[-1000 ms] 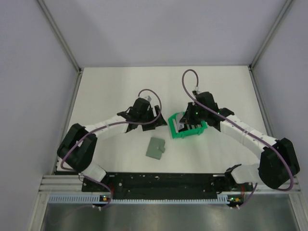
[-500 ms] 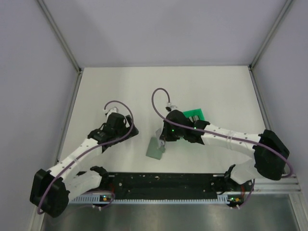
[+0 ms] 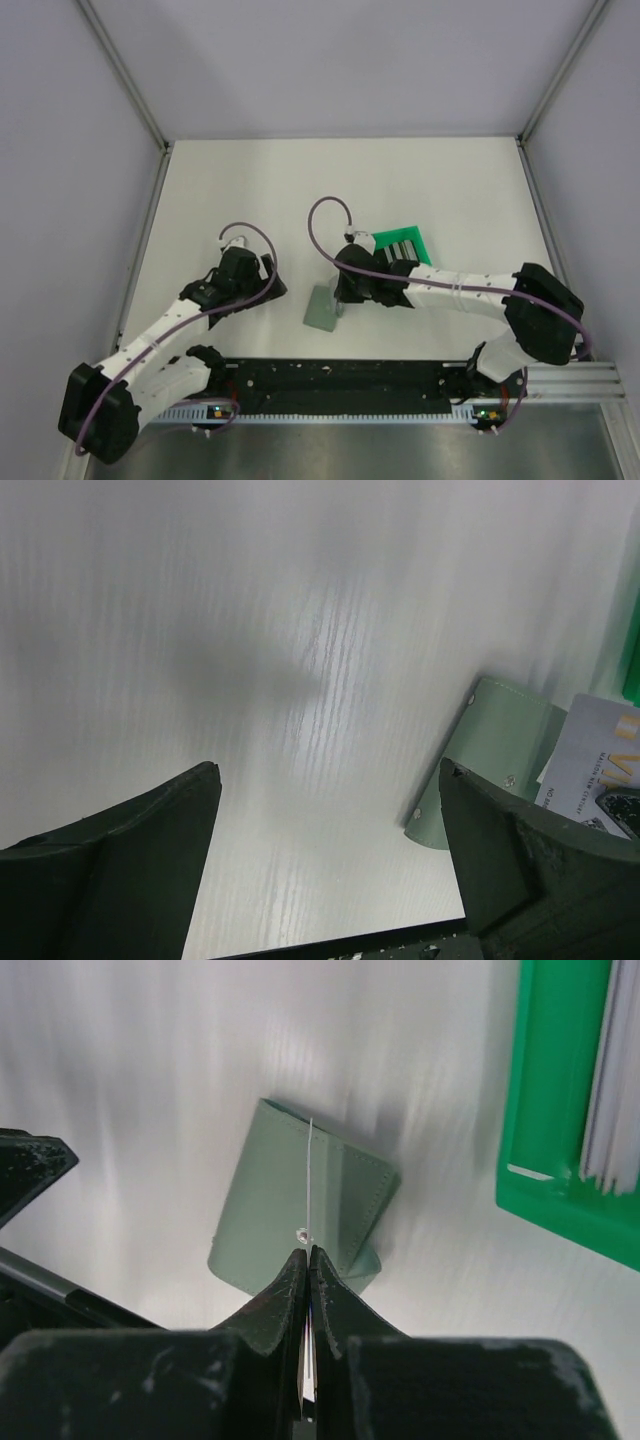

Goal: Put the credit cards into the card holder
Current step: Open the card holder at the center of the board.

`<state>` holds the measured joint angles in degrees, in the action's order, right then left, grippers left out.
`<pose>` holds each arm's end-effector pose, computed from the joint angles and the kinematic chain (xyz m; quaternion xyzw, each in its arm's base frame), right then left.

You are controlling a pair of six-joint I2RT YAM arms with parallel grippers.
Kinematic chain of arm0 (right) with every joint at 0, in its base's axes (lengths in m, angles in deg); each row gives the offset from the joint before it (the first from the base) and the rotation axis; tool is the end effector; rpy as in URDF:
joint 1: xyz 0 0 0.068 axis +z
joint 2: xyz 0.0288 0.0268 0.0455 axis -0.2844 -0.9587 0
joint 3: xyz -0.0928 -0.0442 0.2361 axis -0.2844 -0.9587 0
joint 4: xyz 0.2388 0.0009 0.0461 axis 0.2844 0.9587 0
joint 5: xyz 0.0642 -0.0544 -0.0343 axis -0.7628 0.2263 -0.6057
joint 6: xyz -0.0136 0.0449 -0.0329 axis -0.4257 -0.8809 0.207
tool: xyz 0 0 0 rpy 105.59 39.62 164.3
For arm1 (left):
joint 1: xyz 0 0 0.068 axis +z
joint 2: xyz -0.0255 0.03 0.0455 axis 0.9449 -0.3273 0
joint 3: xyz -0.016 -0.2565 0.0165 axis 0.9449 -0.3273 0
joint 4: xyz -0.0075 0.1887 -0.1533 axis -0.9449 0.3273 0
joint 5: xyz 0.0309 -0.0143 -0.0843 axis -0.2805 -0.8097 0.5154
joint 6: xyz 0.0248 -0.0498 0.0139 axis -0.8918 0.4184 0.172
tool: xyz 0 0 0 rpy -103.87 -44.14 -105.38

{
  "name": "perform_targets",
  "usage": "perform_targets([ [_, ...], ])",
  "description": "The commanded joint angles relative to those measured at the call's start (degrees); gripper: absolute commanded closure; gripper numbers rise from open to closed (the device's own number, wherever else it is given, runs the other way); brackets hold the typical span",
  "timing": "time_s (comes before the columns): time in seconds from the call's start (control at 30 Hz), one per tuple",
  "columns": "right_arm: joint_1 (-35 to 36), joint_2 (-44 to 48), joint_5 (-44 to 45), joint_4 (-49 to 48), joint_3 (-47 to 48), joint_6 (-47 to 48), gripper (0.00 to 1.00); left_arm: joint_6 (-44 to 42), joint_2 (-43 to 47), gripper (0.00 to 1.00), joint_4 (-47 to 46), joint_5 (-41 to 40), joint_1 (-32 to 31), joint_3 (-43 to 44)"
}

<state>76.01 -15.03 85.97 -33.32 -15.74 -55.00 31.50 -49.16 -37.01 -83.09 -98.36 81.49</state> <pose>0.1592 0.2549 0.1966 -0.0237 0.9361 0.2306 0.2645 0.1542 -0.0764 0.1864 -0.1566 0.9309 -0.1626 0.2873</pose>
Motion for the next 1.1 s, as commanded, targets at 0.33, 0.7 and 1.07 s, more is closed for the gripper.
perform_targets([
  [0.33, 0.5, 9.5, 3.8, -4.1, -10.4, -1.0, 1.00, -2.8, 0.5, 0.90, -12.2, 9.8, -1.5, -6.2],
  [0.7, 0.5, 10.4, 1.8, -15.5, -17.7, -5.5, 1.00, -3.0, -3.5, 1.00, -19.0, 10.5, -4.6, -7.5],
  [1.07, -1.3, 9.6, -2.2, -22.5, -21.5, -7.1, 1.00, -1.4, -10.7, 1.00, -24.7, 11.1, -8.7, -7.9],
])
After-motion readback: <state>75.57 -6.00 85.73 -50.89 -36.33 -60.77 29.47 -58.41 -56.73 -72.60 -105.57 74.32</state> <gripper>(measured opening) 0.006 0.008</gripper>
